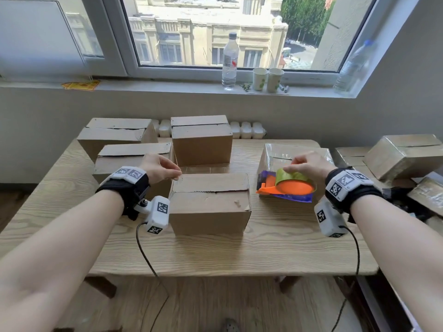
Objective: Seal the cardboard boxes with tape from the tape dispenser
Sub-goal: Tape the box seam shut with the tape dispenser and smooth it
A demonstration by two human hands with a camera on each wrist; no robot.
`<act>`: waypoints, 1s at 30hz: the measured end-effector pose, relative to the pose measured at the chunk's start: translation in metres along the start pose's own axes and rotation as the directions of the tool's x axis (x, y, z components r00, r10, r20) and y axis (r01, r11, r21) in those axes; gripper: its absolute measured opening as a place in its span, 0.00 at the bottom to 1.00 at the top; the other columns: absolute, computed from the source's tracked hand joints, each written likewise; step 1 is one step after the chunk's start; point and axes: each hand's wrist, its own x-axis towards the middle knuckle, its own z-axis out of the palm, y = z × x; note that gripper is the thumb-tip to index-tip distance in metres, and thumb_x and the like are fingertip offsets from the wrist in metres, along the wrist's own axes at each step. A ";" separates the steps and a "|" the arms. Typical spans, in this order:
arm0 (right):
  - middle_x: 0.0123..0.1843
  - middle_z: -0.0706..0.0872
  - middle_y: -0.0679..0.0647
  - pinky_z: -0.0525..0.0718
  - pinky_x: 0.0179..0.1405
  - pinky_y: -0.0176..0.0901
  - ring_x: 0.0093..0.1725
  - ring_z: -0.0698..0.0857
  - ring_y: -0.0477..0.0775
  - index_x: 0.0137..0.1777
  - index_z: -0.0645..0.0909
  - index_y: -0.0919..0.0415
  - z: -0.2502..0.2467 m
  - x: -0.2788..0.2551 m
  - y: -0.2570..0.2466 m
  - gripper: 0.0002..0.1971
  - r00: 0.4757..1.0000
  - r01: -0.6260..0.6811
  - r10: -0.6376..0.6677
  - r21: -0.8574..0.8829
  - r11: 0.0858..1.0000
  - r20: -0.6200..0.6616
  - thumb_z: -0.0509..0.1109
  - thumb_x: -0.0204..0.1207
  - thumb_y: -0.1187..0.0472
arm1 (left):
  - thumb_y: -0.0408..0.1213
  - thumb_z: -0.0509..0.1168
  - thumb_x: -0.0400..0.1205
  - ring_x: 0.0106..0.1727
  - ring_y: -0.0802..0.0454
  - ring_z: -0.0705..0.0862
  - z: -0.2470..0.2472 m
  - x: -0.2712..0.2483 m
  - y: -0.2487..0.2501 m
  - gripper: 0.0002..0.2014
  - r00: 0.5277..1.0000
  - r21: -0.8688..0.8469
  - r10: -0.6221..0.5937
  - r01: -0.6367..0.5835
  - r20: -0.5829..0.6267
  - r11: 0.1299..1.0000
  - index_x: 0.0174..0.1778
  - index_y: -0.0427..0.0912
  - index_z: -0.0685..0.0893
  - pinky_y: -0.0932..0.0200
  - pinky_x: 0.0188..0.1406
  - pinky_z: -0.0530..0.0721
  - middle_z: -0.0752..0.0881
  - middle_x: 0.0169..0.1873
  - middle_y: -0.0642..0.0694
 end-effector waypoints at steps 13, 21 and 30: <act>0.34 0.82 0.55 0.72 0.31 0.40 0.39 0.79 0.54 0.35 0.83 0.63 0.045 0.021 -0.001 0.22 0.990 -0.105 0.128 -0.281 0.954 0.066 0.74 0.69 0.40 | 0.34 0.74 0.74 0.30 0.56 0.78 -0.002 0.001 -0.055 0.01 0.972 -0.035 -0.226 0.225 -0.059 0.974 0.37 0.42 0.90 0.64 0.35 0.77 0.87 0.31 0.45; 0.28 0.79 0.54 0.70 0.25 0.40 0.32 0.79 0.53 0.27 0.78 0.61 0.065 0.045 -0.006 0.23 0.985 -0.117 0.152 -0.340 0.933 0.079 0.75 0.69 0.41 | 0.31 0.73 0.74 0.30 0.55 0.80 0.007 0.011 -0.079 0.09 0.959 -0.072 -0.269 0.263 -0.093 0.962 0.28 0.45 0.87 0.64 0.36 0.79 0.86 0.22 0.51; 0.28 0.78 0.53 0.68 0.23 0.39 0.30 0.77 0.51 0.28 0.75 0.58 0.080 0.057 -0.005 0.23 0.980 -0.125 0.175 -0.390 0.912 0.097 0.74 0.69 0.40 | 0.33 0.73 0.75 0.36 0.56 0.81 0.014 0.019 -0.094 0.02 0.959 -0.043 -0.268 0.265 -0.089 0.963 0.39 0.40 0.90 0.63 0.38 0.76 0.87 0.31 0.47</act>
